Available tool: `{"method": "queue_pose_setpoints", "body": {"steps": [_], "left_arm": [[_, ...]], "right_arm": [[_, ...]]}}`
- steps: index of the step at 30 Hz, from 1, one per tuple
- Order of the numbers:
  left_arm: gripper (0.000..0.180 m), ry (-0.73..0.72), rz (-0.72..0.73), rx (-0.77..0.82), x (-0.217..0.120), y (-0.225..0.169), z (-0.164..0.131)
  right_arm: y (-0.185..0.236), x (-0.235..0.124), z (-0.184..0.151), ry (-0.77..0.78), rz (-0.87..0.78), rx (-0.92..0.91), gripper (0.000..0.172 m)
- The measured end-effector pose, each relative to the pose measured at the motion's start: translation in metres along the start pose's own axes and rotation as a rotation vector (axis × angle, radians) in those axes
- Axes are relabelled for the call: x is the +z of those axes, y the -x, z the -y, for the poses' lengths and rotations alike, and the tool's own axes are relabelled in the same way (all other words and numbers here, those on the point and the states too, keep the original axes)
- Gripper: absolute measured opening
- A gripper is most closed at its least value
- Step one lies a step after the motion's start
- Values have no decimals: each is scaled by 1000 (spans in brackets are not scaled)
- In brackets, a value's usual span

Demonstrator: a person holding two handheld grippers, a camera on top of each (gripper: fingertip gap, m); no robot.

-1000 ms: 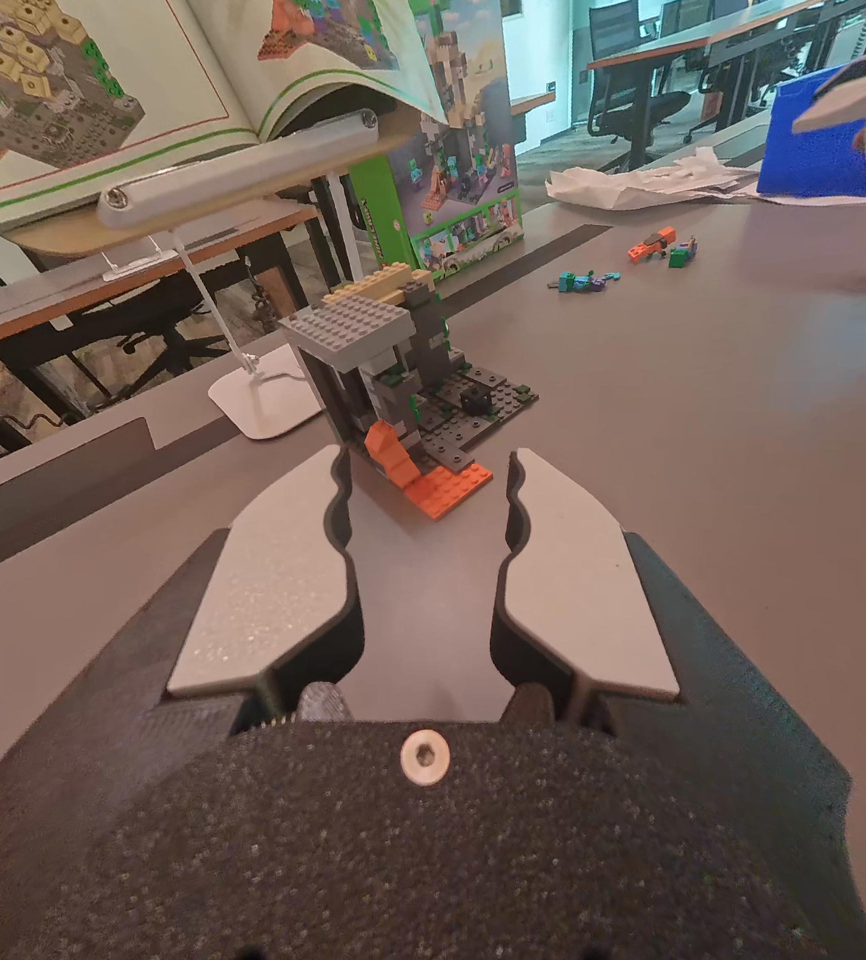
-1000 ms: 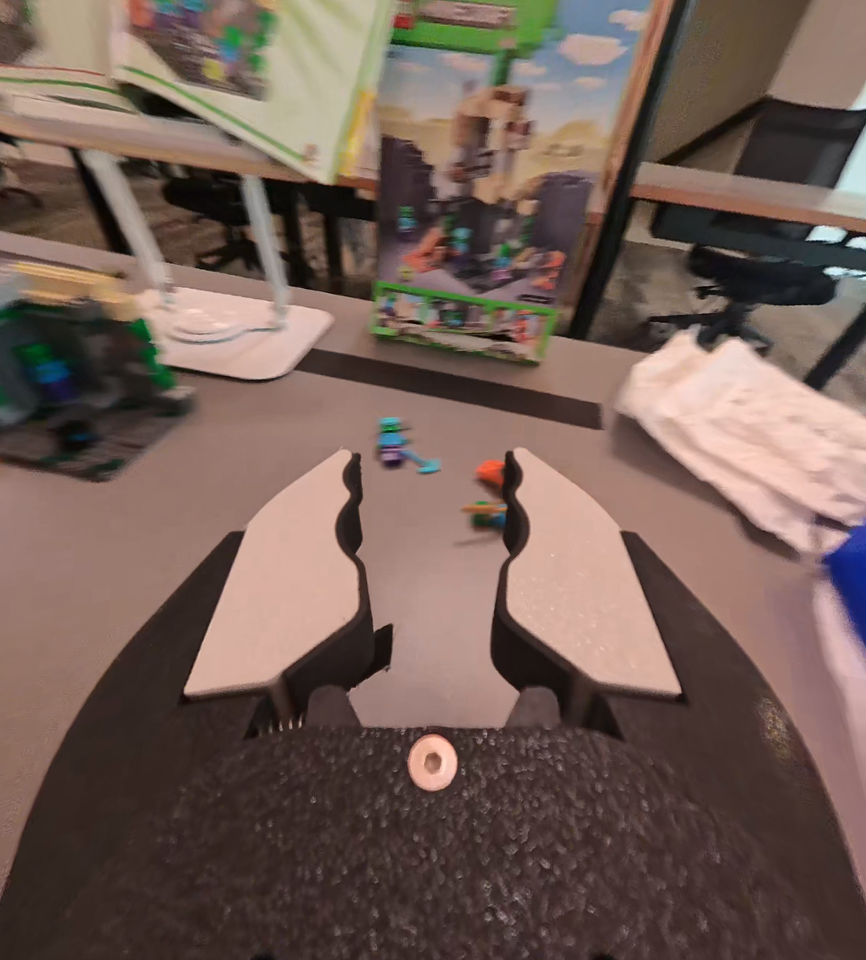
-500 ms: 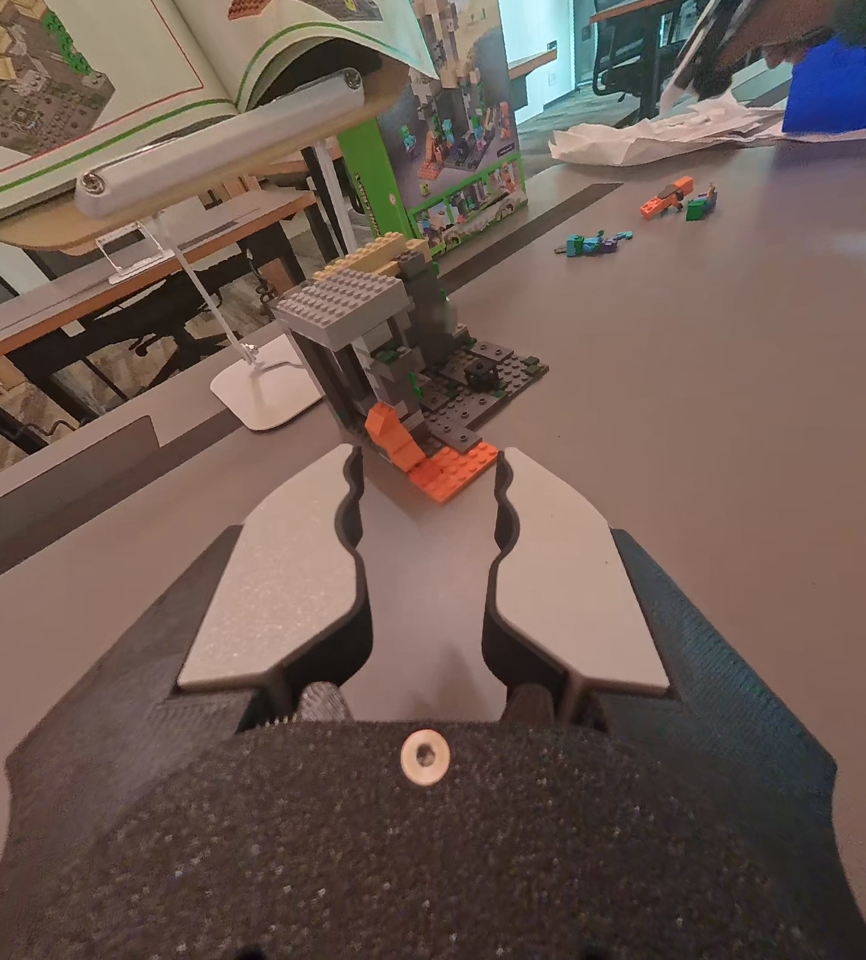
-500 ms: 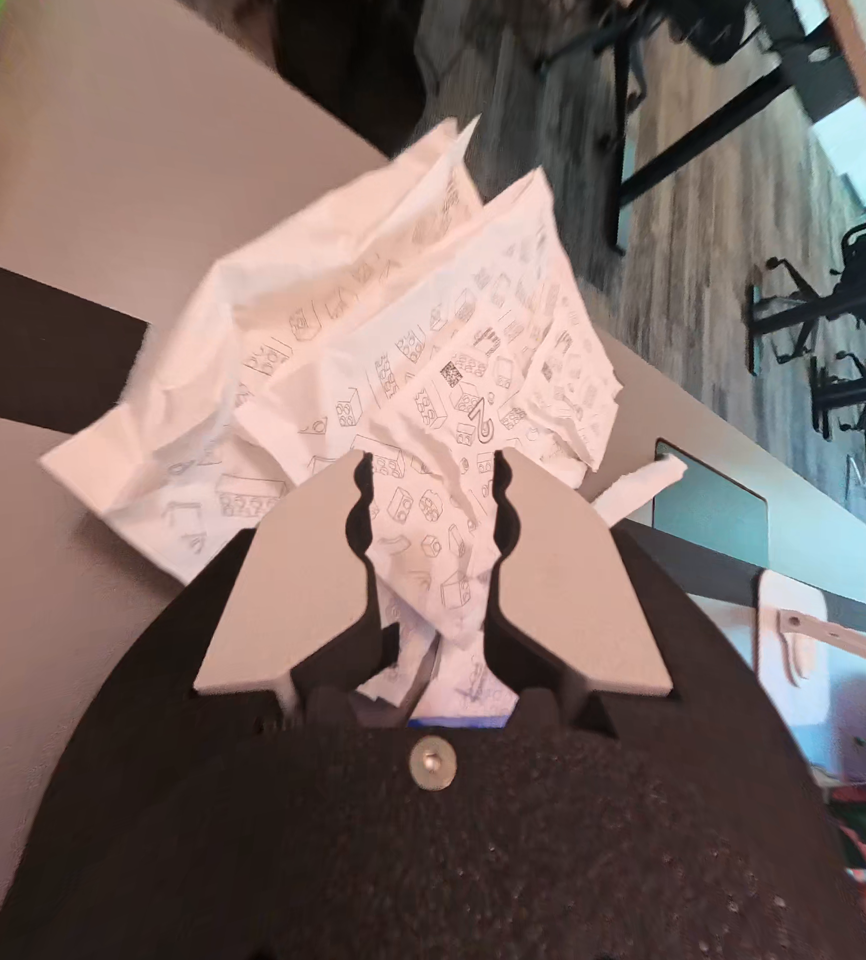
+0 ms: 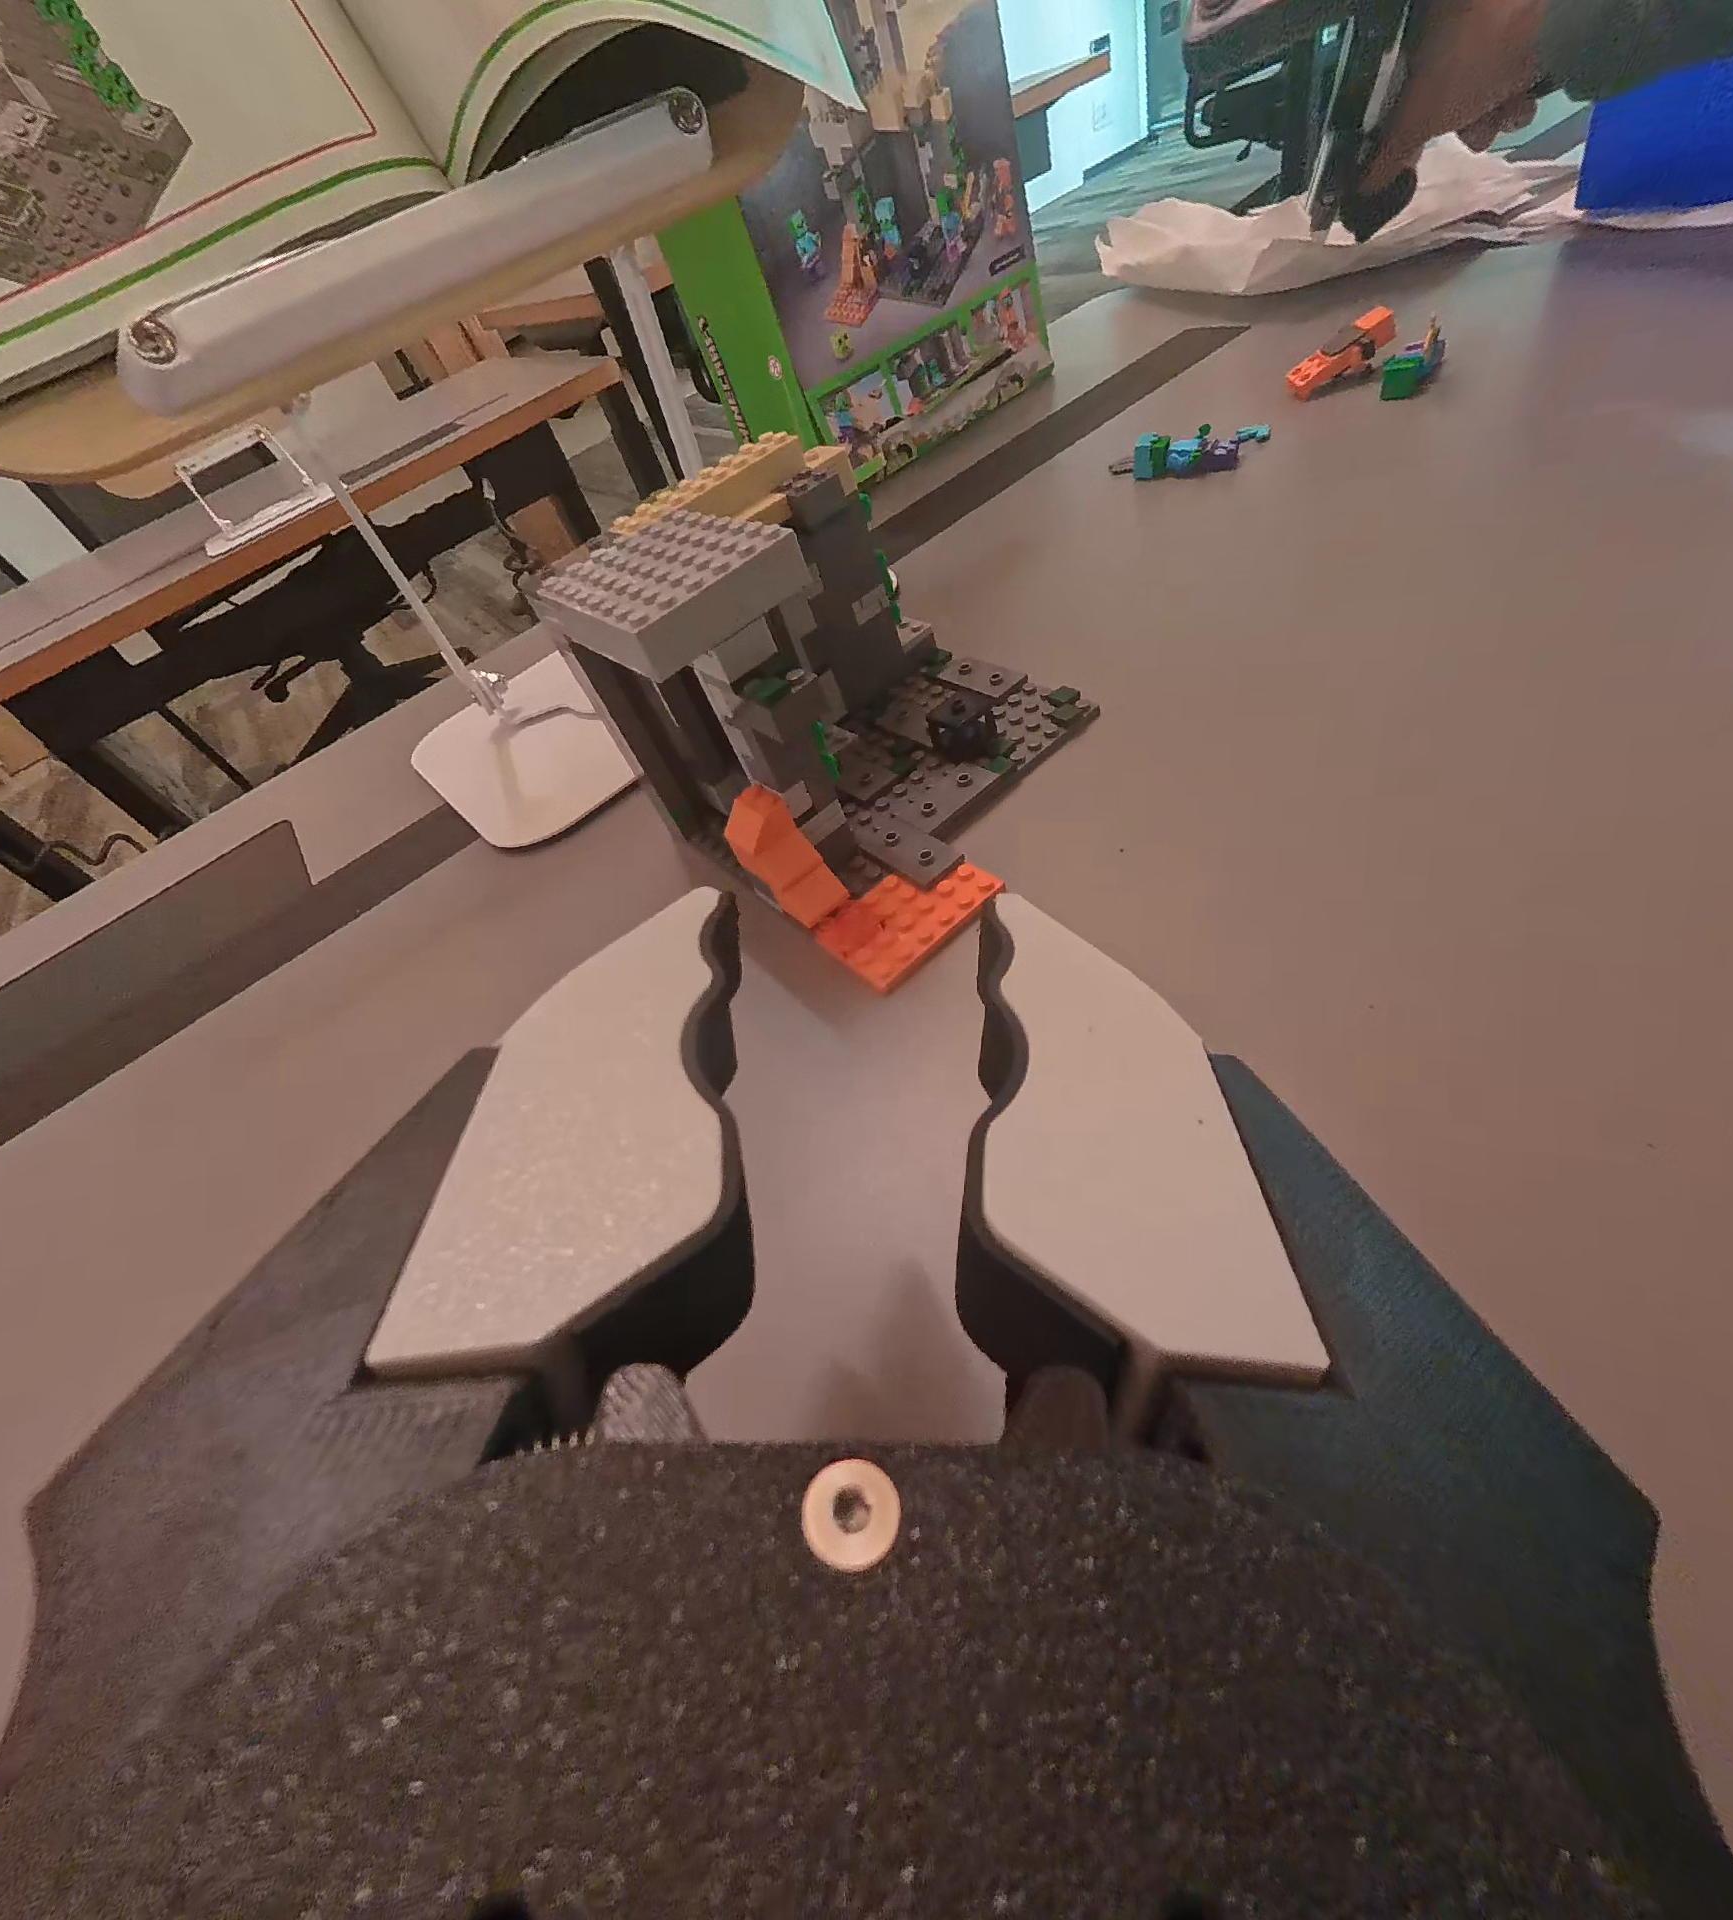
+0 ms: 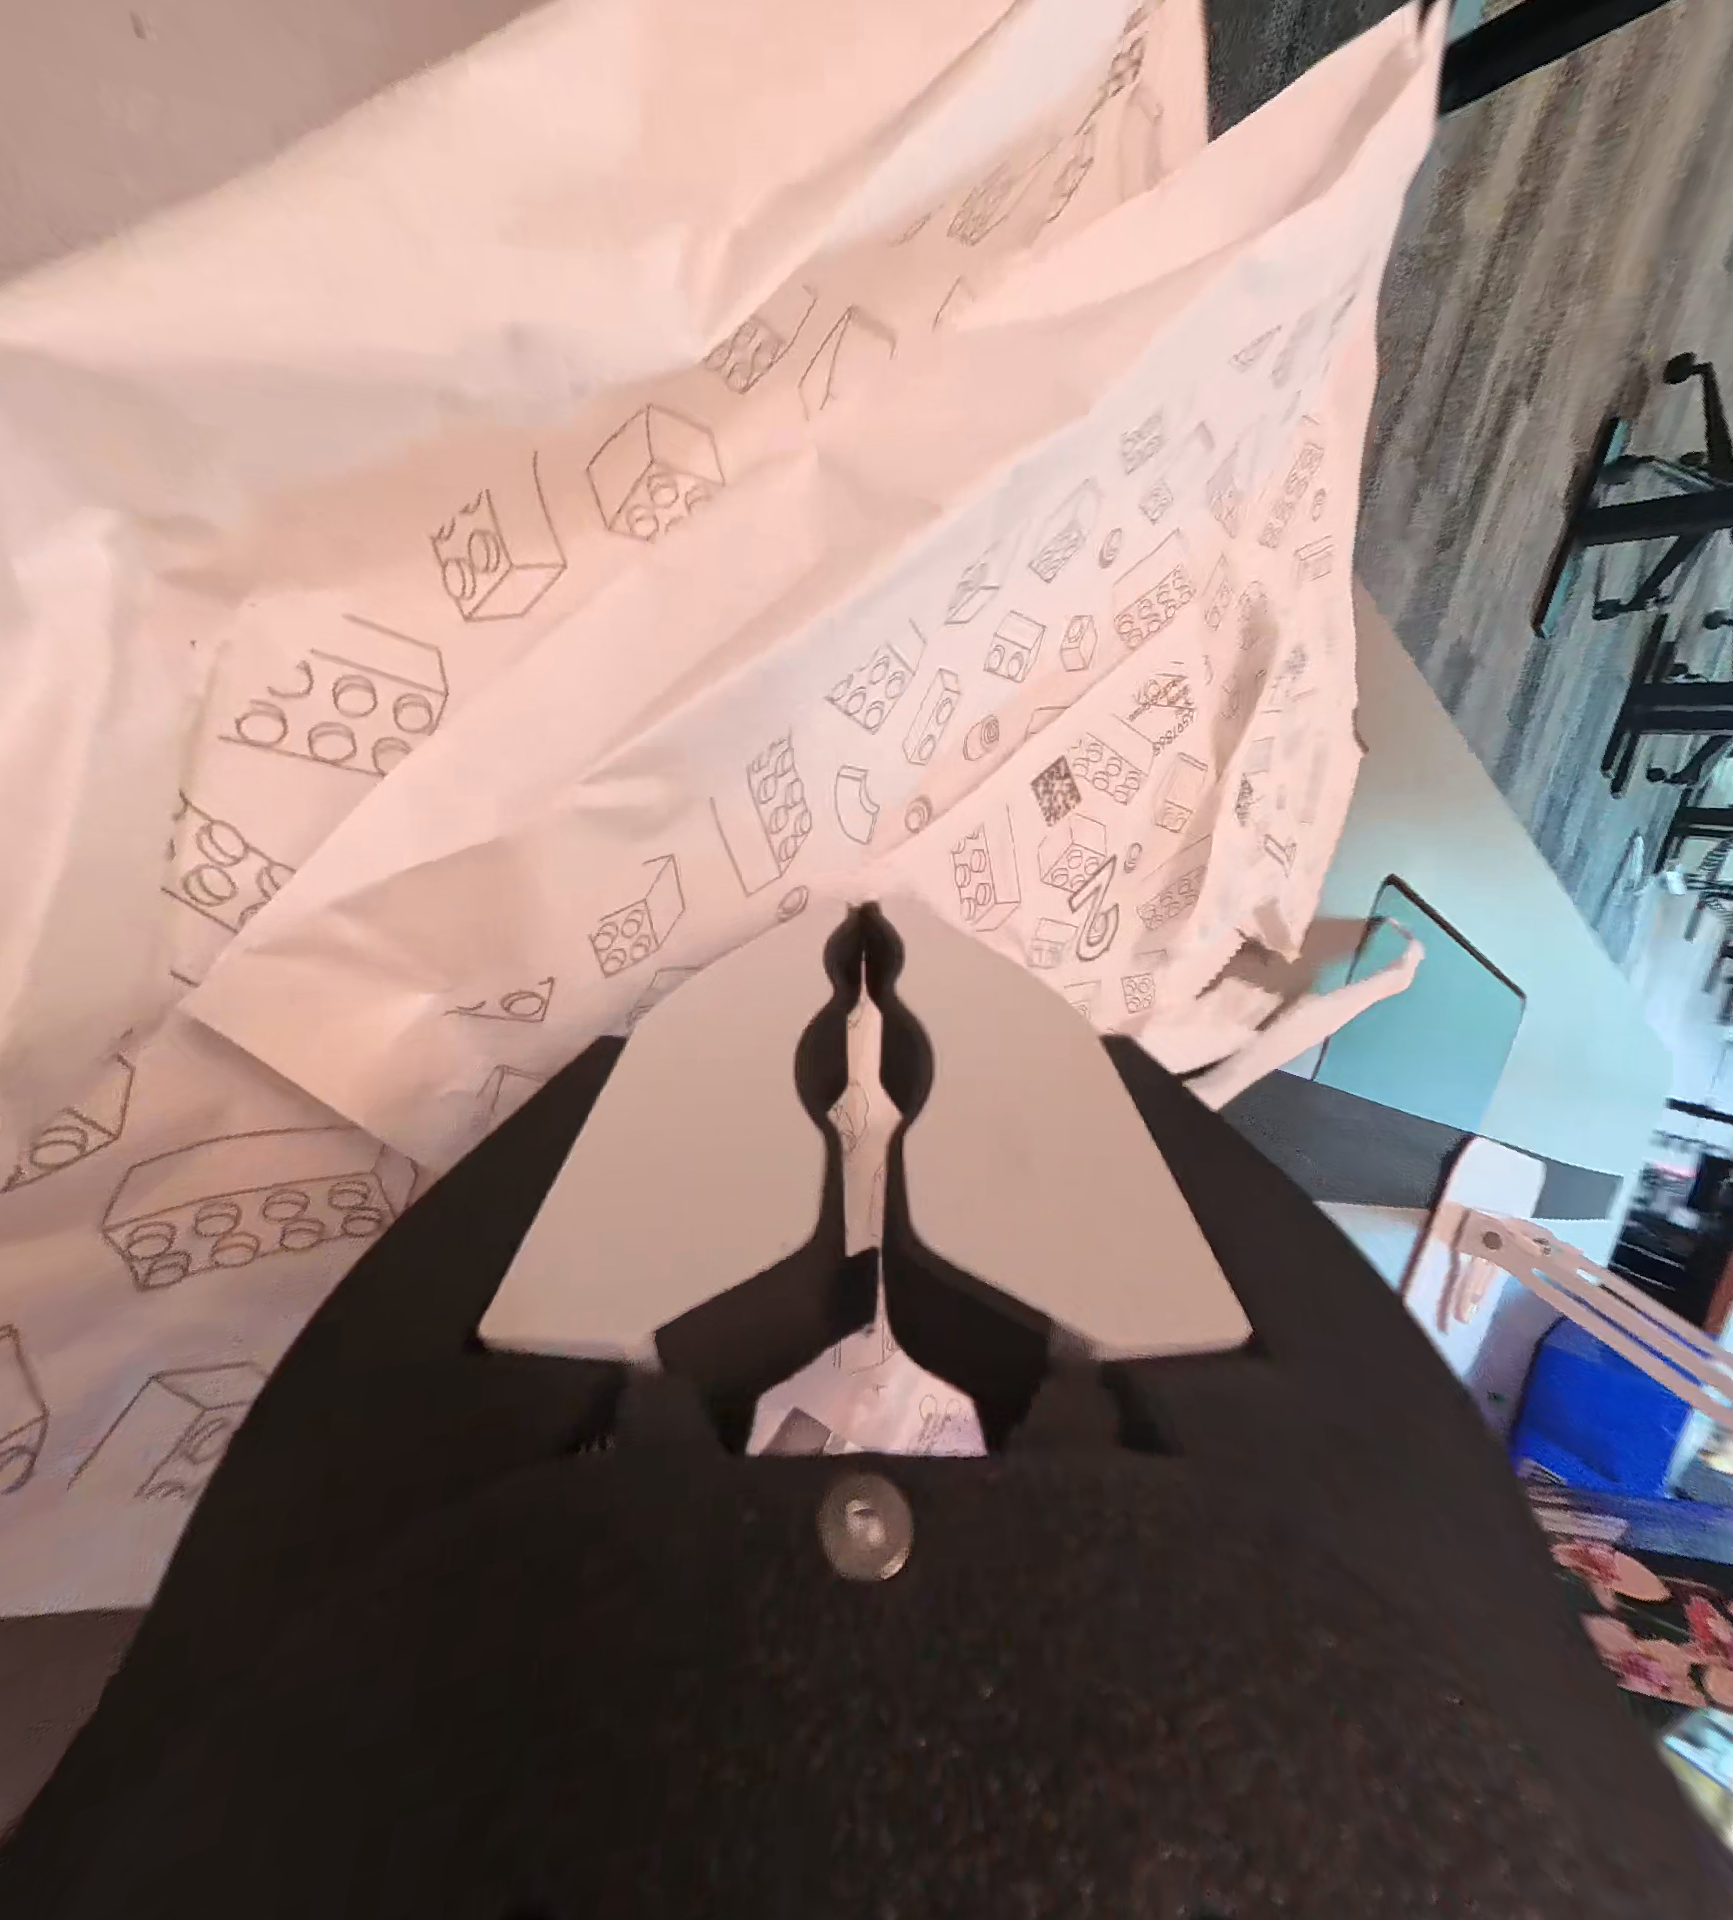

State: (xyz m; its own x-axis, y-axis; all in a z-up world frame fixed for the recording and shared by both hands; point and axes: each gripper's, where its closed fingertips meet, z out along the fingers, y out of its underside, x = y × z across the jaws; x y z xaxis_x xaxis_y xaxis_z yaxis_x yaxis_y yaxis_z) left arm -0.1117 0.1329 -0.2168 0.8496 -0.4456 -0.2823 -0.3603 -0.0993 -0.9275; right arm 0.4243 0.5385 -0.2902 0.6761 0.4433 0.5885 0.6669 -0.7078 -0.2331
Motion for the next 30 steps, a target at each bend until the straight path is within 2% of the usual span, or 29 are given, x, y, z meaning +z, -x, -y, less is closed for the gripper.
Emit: {"method": "queue_pose_setpoints", "body": {"steps": [1, 4, 10, 14, 20, 21, 22, 24, 27, 30], "left_arm": [[43, 2, 1, 3, 0, 0, 0], [42, 9, 0, 12, 1, -1, -1], [40, 17, -6, 30, 1, -3, -3], [38, 20, -13, 40, 2, -6, -3], [37, 26, -15, 54, 2, -7, -4], [37, 28, -13, 54, 2, -7, -4], [37, 30, -11, 53, 3, -6, -4], [37, 34, -8, 51, 3, -6, -5], [37, 39, -6, 54, 4, -6, -6], [37, 38, -7, 58, 4, -6, -6]], "right_arm": [[0, 2, -2, 5, -14, -26, 0], [1, -1, -1, -6, -18, -39, 0], [-12, -46, 22, -184, 90, 159, 0], [-25, -70, 26, -252, 158, 253, 0], [-33, -60, 27, -207, 198, 428, 0], [-33, -55, 27, -184, 203, 466, 6], [-37, -47, 26, -147, 188, 515, 44], [-34, -31, 18, -36, 212, 570, 64], [-45, -15, 13, 2, 153, 634, 64], [-40, 1, 7, 45, 170, 667, 67]]}}
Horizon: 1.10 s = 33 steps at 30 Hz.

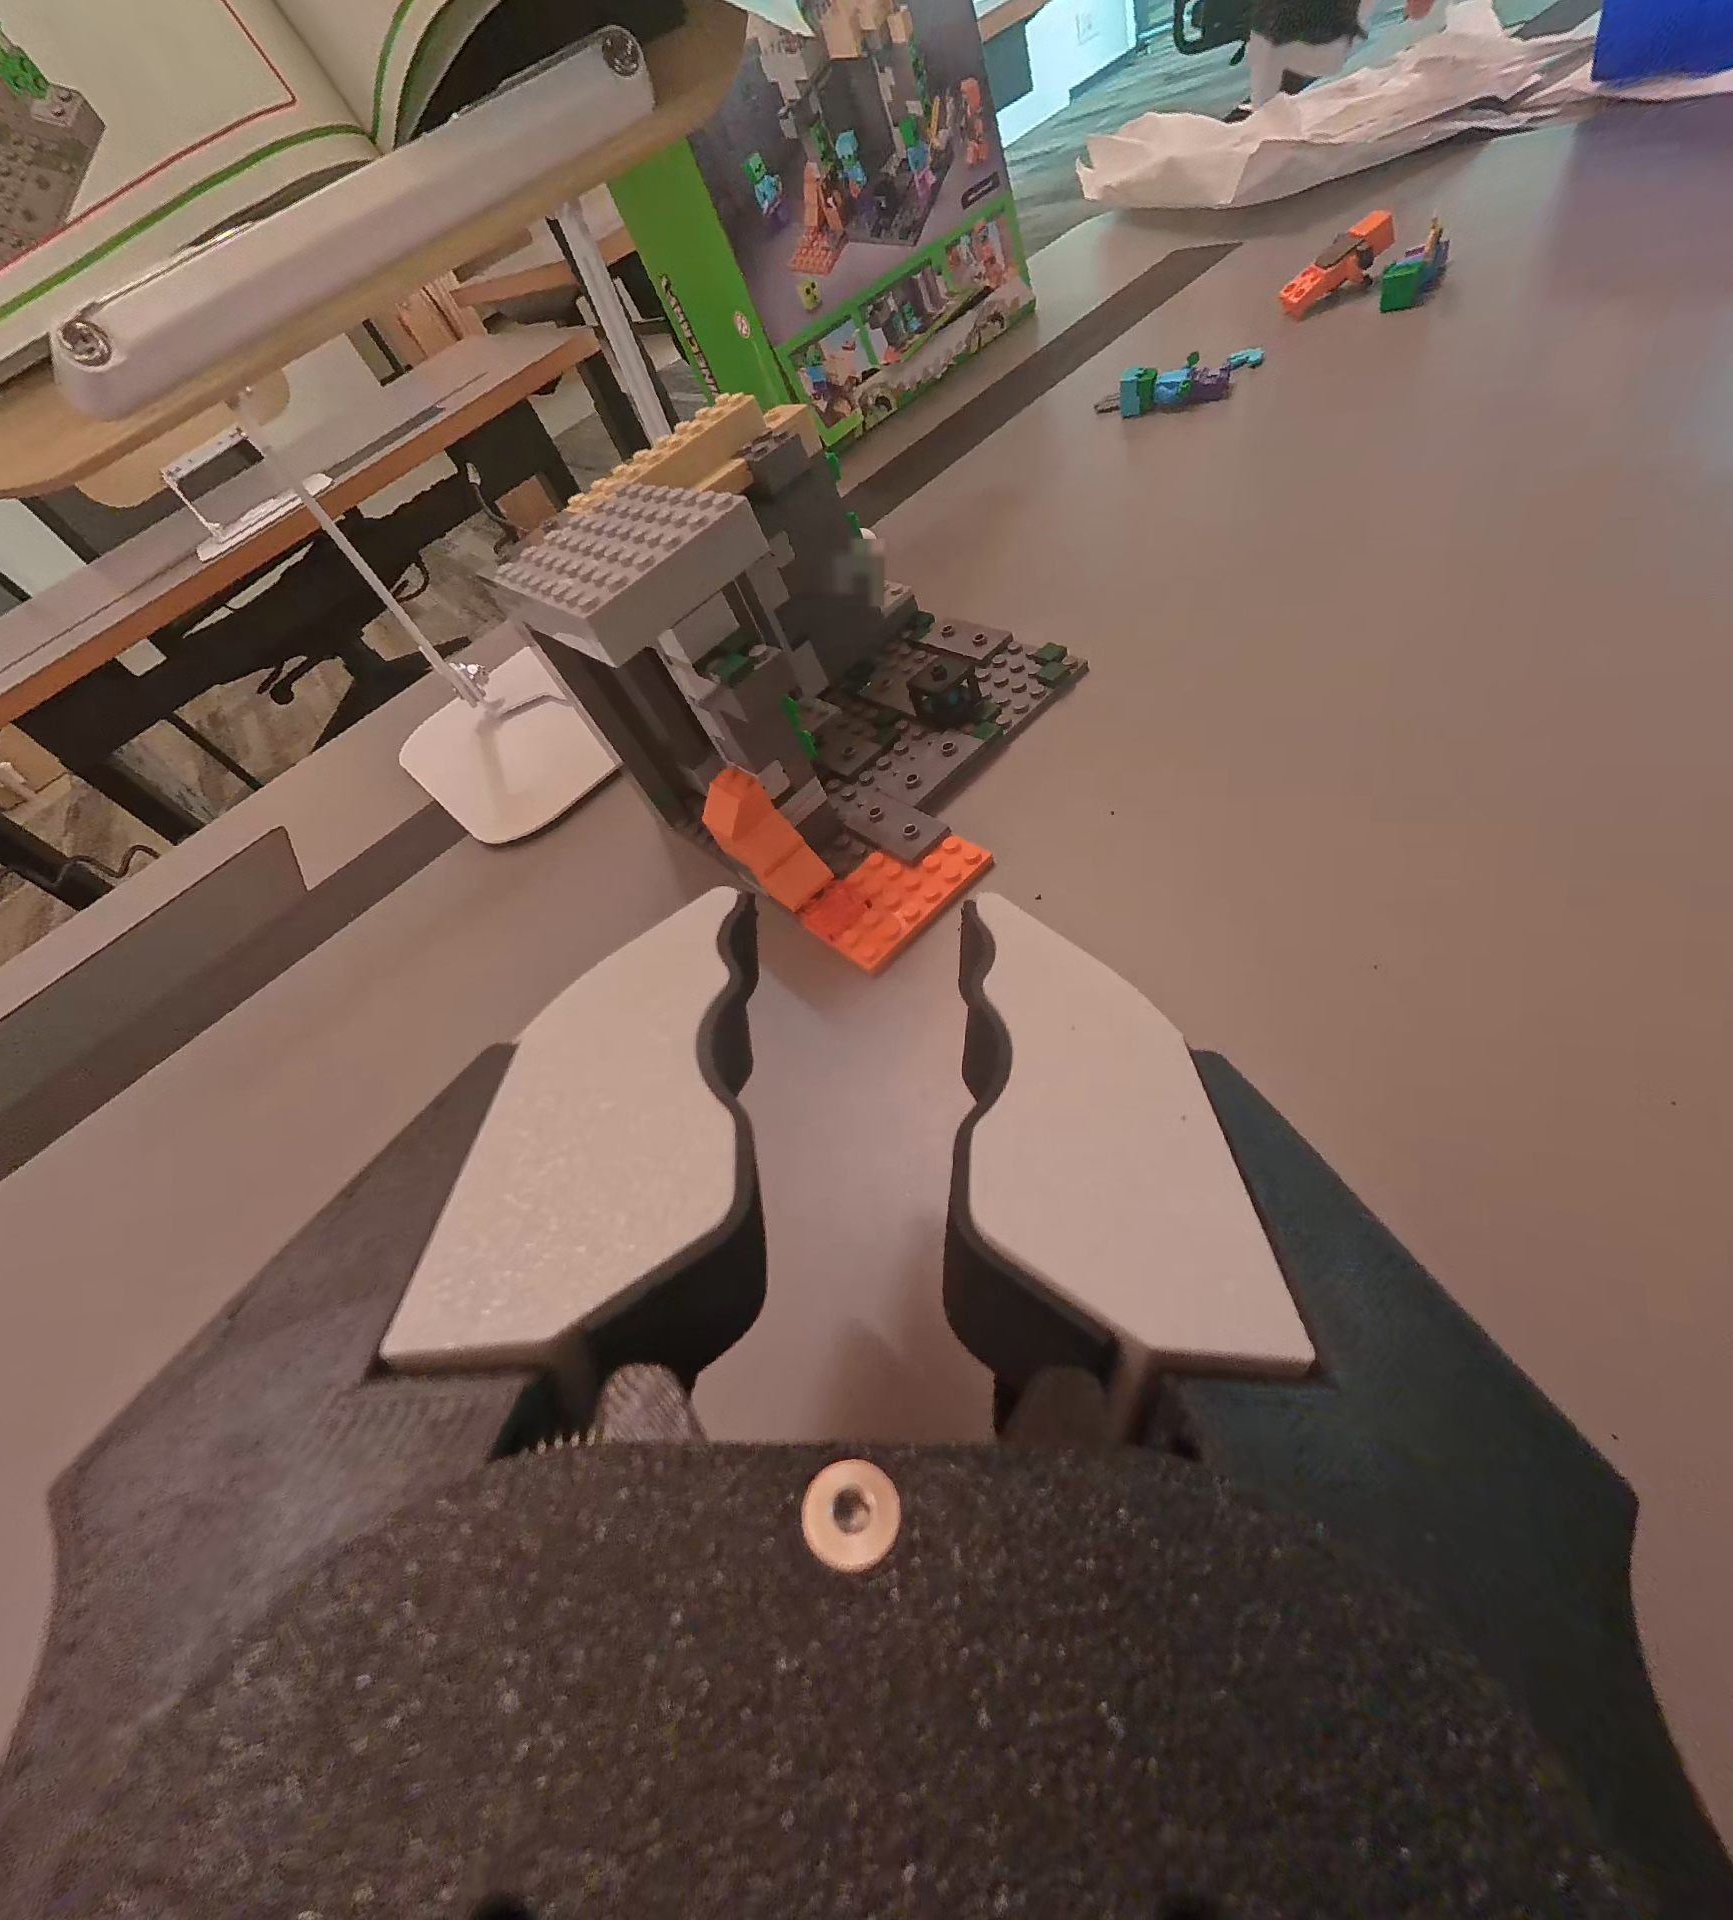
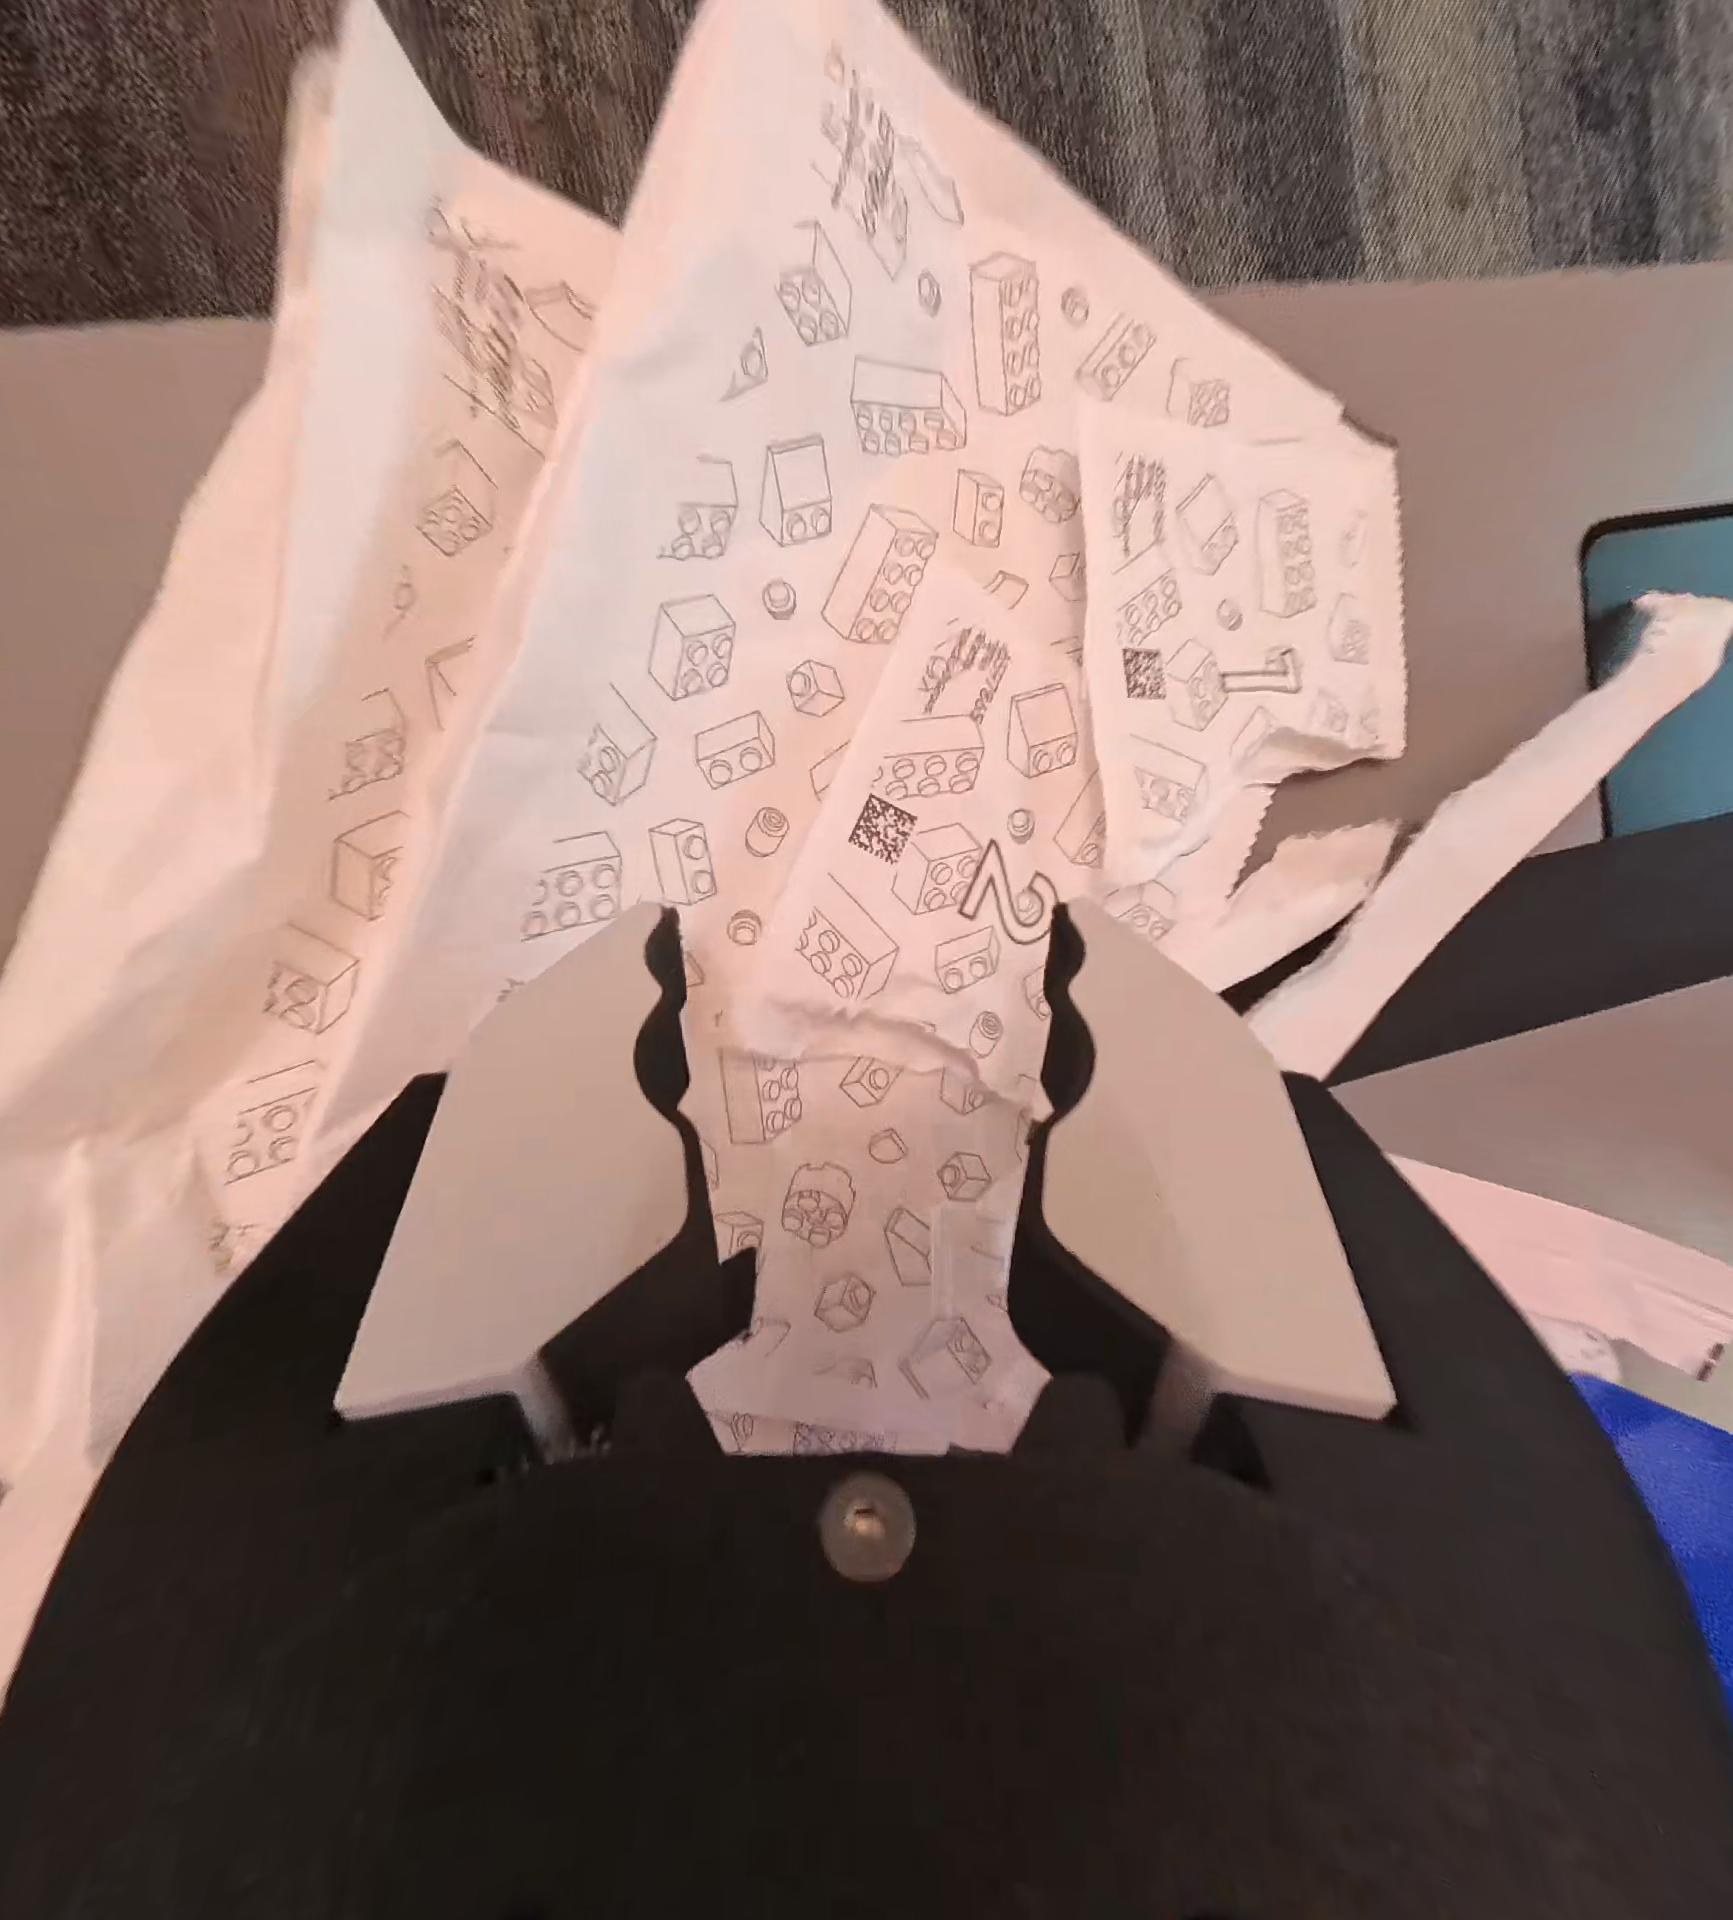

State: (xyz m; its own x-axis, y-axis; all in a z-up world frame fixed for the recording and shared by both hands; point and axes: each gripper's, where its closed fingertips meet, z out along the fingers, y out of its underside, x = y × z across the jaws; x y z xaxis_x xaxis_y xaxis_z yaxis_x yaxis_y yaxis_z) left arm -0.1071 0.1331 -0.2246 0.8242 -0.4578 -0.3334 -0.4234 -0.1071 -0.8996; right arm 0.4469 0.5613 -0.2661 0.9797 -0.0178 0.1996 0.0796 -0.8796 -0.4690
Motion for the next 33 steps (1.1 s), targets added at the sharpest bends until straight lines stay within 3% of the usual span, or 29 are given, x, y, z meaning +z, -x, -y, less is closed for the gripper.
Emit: {"method": "queue_pose_setpoints", "body": {"steps": [3, 6, 10, 14, 18, 22, 25, 27, 33], "left_arm": [[37, 6, 0, 1, 1, 0, -1], [37, 13, 0, 6, 2, 0, -1], [36, 12, 2, 11, 2, -1, -1], [36, 14, 0, 17, 2, -1, -1], [35, 7, 3, 18, 1, -1, 0], [34, -5, 2, -9, -1, 0, 3], [34, -25, -11, -24, -4, -2, 8], [34, -42, -18, -8, -6, -6, 14], [33, -90, -51, 54, -12, -22, 29]], "right_arm": [[3, 16, -11, 39, 5, 5, 62], [10, 23, -21, 49, 31, -14, 3], [12, 17, -22, 22, 12, -83, 0], [16, -14, -9, -67, 53, -111, 0], [24, -62, -6, -174, 122, -163, 0], [47, -126, -24, -311, 189, -307, 0], [88, -182, -61, -436, 274, -479, 0], [132, -221, -104, -527, 370, -635, 0], [276, -301, -298, -693, 635, -1090, 0]]}}
